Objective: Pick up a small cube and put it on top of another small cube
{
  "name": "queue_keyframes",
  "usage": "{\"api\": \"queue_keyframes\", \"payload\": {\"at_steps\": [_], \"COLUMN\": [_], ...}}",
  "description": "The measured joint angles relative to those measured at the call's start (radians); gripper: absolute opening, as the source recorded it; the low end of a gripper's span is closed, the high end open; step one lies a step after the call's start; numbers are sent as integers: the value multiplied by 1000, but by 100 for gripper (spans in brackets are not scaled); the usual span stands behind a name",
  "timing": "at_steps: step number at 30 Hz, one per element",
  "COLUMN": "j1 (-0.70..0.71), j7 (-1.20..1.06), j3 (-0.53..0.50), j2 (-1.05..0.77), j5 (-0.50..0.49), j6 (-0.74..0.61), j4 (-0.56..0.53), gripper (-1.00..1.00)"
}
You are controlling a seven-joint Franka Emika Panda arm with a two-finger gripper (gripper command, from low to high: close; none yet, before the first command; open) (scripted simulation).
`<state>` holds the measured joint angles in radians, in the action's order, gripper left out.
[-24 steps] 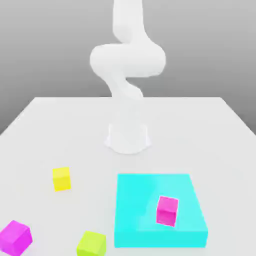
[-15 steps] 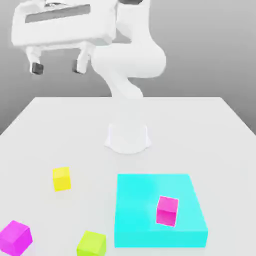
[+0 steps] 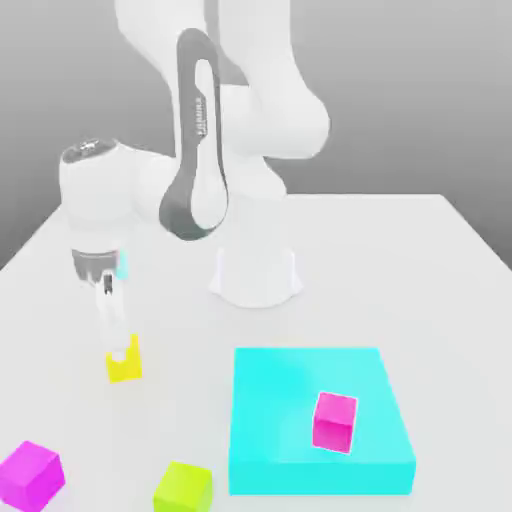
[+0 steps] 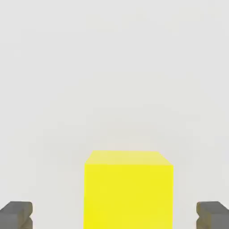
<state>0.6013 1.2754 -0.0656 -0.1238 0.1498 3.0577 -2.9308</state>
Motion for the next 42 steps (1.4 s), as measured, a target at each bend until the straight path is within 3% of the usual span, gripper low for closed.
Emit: {"api": "queue_keyframes", "payload": {"at_steps": [3,4,13,22,30,42], "j1": [59,68,58,56,21,-44], "j7": [-10,-10,-1,132,319,459], "j3": [64,73,58,14,43,98], "j2": [-89,-109,-65,179,72,-144], "j5": [17,18,3,-168,-251,-169], "j6": [75,92,56,-155,-314,-504], "j4": [13,15,9,-25,239,647], "gripper": [0,-100,-100,-100,-100,-100]}}
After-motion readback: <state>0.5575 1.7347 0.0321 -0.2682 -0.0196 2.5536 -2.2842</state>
